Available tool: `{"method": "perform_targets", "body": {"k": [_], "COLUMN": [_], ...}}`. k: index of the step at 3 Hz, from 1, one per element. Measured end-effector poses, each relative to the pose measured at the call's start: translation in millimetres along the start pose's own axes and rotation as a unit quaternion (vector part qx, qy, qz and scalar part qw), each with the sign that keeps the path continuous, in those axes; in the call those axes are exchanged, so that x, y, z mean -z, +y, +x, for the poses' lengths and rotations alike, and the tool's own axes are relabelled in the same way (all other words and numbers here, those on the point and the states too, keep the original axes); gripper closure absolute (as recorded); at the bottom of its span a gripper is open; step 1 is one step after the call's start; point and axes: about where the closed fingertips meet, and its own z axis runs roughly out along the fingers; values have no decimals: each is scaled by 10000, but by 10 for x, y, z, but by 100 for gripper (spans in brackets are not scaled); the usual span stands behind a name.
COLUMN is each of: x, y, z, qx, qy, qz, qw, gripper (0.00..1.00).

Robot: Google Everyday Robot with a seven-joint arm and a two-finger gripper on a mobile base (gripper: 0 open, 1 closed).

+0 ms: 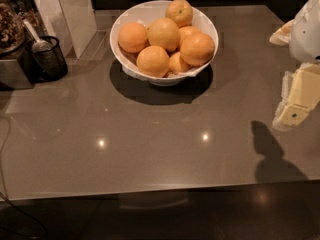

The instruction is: Pick orange from white bowl

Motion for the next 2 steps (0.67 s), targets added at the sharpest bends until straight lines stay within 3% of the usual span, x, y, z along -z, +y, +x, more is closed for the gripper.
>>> {"method": "perform_targets", "body": {"k": [2], "x": [33], "y": [-14], "z": [-70], "qx": [161], "qy": [-113], "qz": [30], "qw": [9998], "gripper": [0]}}
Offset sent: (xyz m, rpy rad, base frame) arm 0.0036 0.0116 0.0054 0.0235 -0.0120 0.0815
